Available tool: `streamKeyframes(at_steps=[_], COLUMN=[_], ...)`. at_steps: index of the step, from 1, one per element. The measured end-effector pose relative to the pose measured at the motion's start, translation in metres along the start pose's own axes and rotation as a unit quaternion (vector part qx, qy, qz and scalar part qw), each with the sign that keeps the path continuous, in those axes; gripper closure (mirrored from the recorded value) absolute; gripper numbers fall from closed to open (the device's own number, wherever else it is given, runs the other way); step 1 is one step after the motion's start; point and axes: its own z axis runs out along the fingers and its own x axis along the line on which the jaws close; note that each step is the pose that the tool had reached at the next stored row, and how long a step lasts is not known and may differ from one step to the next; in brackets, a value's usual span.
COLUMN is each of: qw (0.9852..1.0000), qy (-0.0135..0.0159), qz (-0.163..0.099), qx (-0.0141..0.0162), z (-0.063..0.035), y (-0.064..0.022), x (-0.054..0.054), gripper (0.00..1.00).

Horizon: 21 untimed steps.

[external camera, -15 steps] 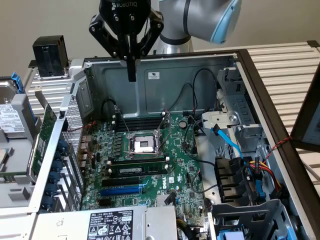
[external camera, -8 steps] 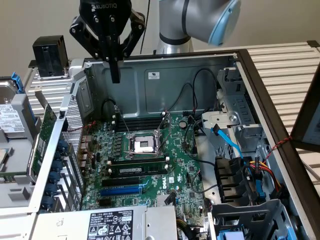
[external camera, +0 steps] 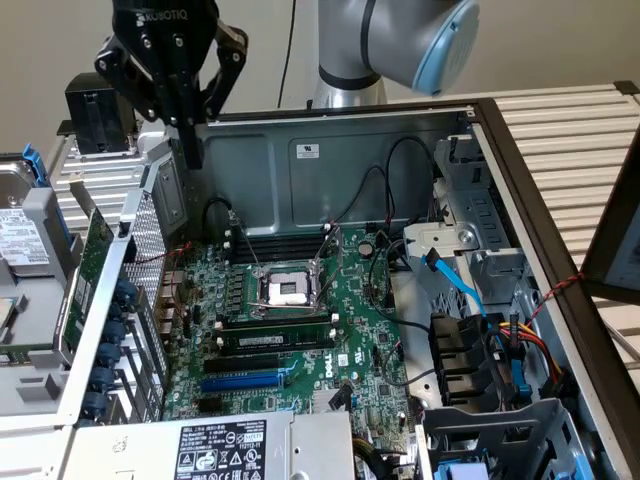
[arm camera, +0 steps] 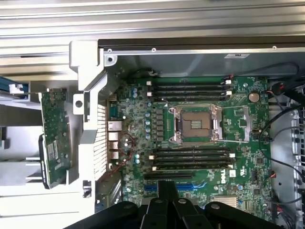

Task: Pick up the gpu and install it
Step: 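Reach for the gpu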

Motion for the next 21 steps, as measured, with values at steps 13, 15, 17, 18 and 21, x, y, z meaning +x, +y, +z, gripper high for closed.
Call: streamKeyframes(at_steps=[13,15,17,18,21], qw=[1.0,1.0,1.0,1.0,1.0], qy=[0.0049,0.0058,0.0069,0.0074,0.0091], qz=[0.0,0.0,0.0,0.0,0.0], qx=[0.0003,0.0004,0.0005,0.0005,0.0006], z=[-0.0007,-0.0006,-0.0004,-0.0004,-0.0002], y=[-0.0042,-0.0049,-0.0055,-0.0058,-0.0068], x=[0.059,0.068,0.077,0.082,0.095], gripper=[0.89,0.89,0.89,0.89,0.89])
